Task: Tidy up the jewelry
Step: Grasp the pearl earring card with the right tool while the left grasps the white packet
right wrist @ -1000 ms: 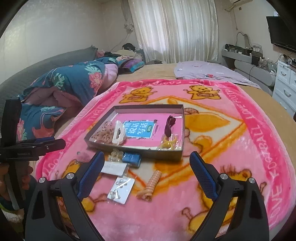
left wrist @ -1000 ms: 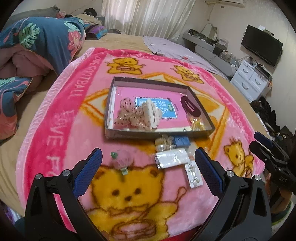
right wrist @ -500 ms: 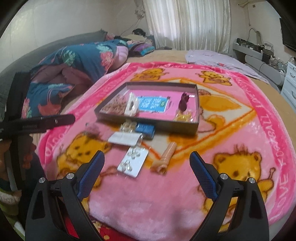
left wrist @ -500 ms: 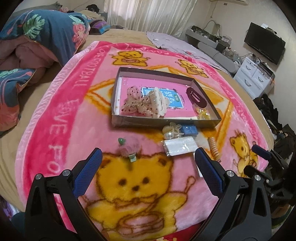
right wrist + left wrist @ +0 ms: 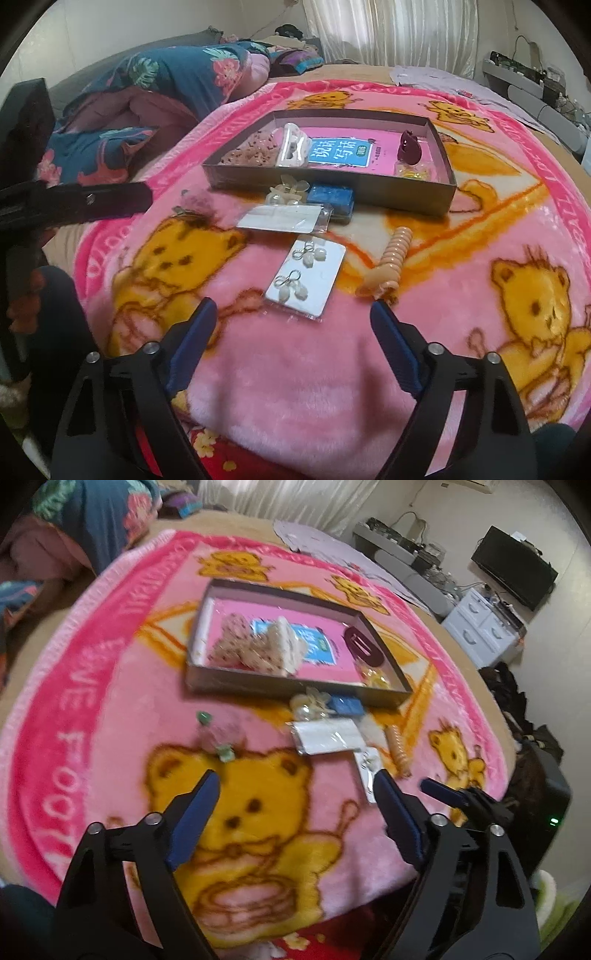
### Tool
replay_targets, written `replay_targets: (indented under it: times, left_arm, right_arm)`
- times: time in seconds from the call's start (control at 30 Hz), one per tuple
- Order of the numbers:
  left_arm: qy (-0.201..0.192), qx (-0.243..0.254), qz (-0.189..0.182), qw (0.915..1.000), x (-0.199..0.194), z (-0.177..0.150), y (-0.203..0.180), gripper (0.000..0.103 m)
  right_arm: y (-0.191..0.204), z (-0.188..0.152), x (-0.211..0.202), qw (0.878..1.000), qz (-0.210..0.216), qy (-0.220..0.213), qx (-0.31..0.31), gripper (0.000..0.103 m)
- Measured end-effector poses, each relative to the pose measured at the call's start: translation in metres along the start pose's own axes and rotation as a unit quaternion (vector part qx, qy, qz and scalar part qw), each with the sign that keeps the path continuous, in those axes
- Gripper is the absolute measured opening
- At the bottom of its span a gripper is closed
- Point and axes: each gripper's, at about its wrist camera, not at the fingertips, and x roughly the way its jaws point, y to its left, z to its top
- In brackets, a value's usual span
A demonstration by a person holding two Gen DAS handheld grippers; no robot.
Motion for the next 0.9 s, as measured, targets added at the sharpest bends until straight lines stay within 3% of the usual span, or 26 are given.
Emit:
replay_targets:
  times: [0.3,0.43,0.63,0.8,0.9]
  left_arm:
    - [0.025,-0.021,-0.032,0.9989,0.021,-0.001,-0.003,0.070]
    - [0.033,-0.034,-0.048,0.9977,0.033,0.002,-0.005,0.069]
    - [0.054,-0.056,-0.065,0.9948,0.061,0.010,-0.011,0.068]
    - [0.076,-0.105,-0.080,0.9883,0.090,0.015,-0.003,0.067]
    - [0.078,-0.126,-0.079,0.9858,0.105,0.017,0.003,0.053]
  right_arm:
    - [-0.006,0.010,0.033,1.000,-0.005,0.021,0.020,0.061]
    - [-0.010,0.009,0.034,0.999,-0.018,0.025,0.012,0.042]
    - [-0.029,0.001,0.022,0.999,-0.016,0.023,0.031,0.040]
    - [-0.042,-0.004,0.011,0.998,-0.019,0.019,0.054,0.040]
    - [-0.048,-0.005,0.006,0.998,-0.018,0.015,0.063,0.040]
